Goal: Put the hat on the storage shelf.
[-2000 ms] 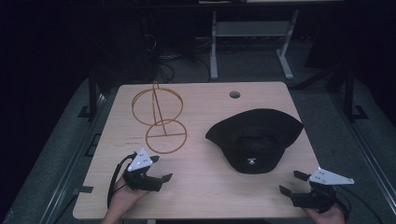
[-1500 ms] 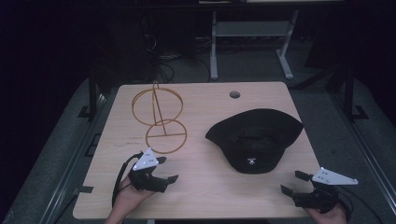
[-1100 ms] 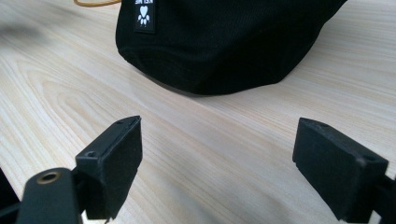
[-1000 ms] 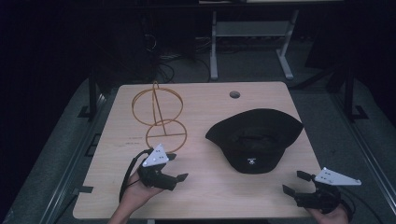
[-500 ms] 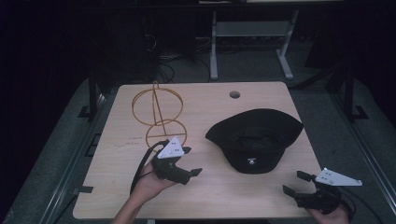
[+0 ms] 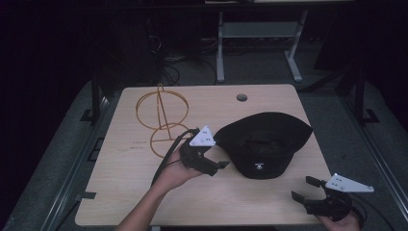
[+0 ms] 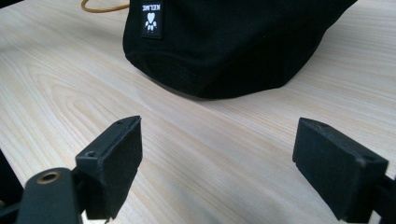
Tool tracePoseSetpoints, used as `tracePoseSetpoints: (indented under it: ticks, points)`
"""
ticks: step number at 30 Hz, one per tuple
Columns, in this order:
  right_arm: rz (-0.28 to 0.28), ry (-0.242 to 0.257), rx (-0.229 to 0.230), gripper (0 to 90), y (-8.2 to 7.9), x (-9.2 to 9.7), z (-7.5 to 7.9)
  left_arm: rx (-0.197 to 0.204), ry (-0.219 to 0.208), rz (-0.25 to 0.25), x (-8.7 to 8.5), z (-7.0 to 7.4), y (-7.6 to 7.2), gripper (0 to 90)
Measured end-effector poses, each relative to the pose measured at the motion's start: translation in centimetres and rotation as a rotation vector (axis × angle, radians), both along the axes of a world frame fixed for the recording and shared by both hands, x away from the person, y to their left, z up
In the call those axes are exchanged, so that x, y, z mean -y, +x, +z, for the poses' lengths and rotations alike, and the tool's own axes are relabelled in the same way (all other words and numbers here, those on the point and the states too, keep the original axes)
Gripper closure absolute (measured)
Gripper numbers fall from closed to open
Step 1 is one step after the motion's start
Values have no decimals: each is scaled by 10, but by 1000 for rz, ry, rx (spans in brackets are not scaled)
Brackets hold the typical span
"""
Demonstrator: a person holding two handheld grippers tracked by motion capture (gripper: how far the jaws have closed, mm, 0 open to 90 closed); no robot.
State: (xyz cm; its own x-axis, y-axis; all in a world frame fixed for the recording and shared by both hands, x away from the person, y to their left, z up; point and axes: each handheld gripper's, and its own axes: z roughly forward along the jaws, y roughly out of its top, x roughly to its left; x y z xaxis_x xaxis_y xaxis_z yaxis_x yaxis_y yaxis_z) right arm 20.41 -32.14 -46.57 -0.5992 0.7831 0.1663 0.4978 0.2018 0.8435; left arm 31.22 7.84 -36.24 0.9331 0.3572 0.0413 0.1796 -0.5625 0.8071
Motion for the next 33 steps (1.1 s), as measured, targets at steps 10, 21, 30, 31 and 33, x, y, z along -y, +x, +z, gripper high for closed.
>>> tracePoseSetpoints:
  ticks: [10,21,30,31,33]
  points:
    - [14,-5,-2,152,0,-4,0,-45,69,-42,31,0,33,270]
    - [15,5,9,152,1,-4,0,-70,128,-147,46,-9,39,740]
    - [20,13,29,151,4,-9,3,-42,94,-227,65,5,23,851]
    - [18,19,34,152,4,-10,4,-41,84,-228,67,7,21,851]
    - [18,32,47,152,4,-11,6,-51,63,-229,70,11,19,853]
